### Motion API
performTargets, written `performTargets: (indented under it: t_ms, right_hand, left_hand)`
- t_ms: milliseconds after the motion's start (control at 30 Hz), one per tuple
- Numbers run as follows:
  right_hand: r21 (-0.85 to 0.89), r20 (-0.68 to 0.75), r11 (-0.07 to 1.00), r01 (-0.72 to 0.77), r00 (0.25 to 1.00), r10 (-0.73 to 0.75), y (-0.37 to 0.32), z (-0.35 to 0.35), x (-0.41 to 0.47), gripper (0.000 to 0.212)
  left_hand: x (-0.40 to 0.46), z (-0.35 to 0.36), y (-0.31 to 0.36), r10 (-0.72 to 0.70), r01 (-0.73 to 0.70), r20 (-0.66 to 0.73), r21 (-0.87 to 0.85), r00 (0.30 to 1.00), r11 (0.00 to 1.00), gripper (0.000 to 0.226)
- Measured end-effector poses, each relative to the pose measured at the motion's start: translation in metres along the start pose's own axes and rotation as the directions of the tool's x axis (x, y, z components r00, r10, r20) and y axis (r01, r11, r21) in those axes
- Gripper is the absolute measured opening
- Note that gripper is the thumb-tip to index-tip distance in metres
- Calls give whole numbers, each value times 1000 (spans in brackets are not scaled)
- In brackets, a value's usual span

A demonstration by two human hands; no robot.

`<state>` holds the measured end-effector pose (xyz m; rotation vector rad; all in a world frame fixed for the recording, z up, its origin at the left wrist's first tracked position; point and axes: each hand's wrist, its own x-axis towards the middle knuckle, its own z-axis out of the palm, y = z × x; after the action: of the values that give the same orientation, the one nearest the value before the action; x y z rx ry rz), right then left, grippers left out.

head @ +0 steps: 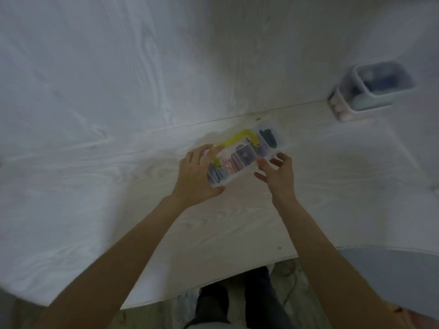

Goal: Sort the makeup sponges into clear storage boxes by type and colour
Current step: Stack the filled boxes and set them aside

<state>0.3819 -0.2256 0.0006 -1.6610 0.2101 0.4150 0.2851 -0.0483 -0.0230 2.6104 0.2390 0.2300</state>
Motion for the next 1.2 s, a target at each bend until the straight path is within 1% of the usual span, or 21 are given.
performTargets:
  t_ms: [67, 133, 233, 333, 367, 400, 433, 533, 600, 667, 733, 767, 833, 900, 933, 1000, 1067, 1100, 1133, 1167, 1200]
  right_hand:
    - [-2, -87, 1000, -28, 996, 28, -2, -28, 24, 35]
    - [21, -152, 998, -65, 986, 67, -7, -62, 54, 29]
    - [58, -171, 992, -116, 977, 124, -15, -98, 99, 28]
    - [93, -144, 982, -167, 973, 179, -21, -117, 141, 26]
    - [103, -140, 980, -172, 973, 185, -22, -121, 155, 32]
    - [112, -138, 977, -180, 971, 195, -22, -122, 167, 42]
    - [118, -134, 976, -183, 971, 198, -23, -124, 180, 47]
    - [127, -109, 973, -195, 972, 209, -23, -126, 215, 48]
    - [102, -105, 974, -202, 972, 212, -24, -124, 233, 52]
    - [71, -144, 979, -190, 969, 199, -25, -121, 249, 57]
    - [10, -190, 988, -153, 970, 152, -24, -119, 265, 56]
    - [-20, -198, 990, -137, 972, 130, -25, -118, 270, 50]
    - [-31, -170, 993, -109, 980, 103, -28, -118, 276, 33]
    - [30, -137, 994, -107, 984, 110, -33, -122, 274, 23]
    - [79, -97, 991, -111, 988, 119, -32, -123, 273, 21]
    - [150, 25, 979, -137, 991, 135, -36, -129, 265, 22]
    - [136, 120, 978, -159, 982, 143, -40, -140, 254, 17]
    - [95, 144, 982, -164, 978, 149, -44, -144, 246, 21]
    - [43, 156, 989, -139, 979, 131, -45, -147, 244, 29]
    - [-36, 155, 993, -110, 981, 114, -51, -150, 235, 39]
    - [-86, 158, 994, -67, 984, 80, -51, -153, 228, 45]
  left_hand:
    - [35, 17, 20, 66, -66, 57, 6, 996, 998, 94]
    - [73, 41, 39, 118, -119, 105, 9, 987, 993, 92]
    - [118, 74, 56, 146, -162, 181, 79, 973, 984, 93]
    - [151, 96, 70, 142, -175, 199, 164, 970, 971, 90]
    - [161, 102, 74, 128, -162, 199, 168, 972, 972, 88]
    - [168, 107, 76, 113, -145, 185, 170, 976, 975, 85]
    - [178, 111, 79, 97, -124, 156, 176, 983, 977, 82]
    - [195, 120, 89, 48, -53, 28, 223, 998, 973, 68]
    - [203, 126, 100, -2, 19, -76, 232, 997, 972, 62]
    - [210, 131, 111, -75, 105, -169, 178, 983, 978, 54]
    - [214, 135, 116, -103, 126, -197, 110, 975, 986, 50]
    - [216, 136, 117, -114, 133, -194, 88, 974, 987, 49]
    - [217, 138, 118, -110, 126, -206, 67, 972, 990, 49]
    - [218, 140, 117, -96, 107, -189, 48, 977, 993, 49]
    - [217, 139, 115, -85, 95, -172, 50, 981, 994, 49]
    - [218, 132, 112, -37, 45, -104, 79, 994, 996, 51]
    - [220, 122, 110, -32, 31, 7, 104, 999, 994, 54]
    - [218, 114, 112, -56, 48, 72, 104, 996, 993, 56]
    - [216, 108, 114, -71, 62, 108, 90, 992, 994, 58]
    - [213, 102, 119, -88, 81, 119, 62, 989, 995, 58]
    - [206, 98, 123, -78, 76, 84, 20, 993, 997, 57]
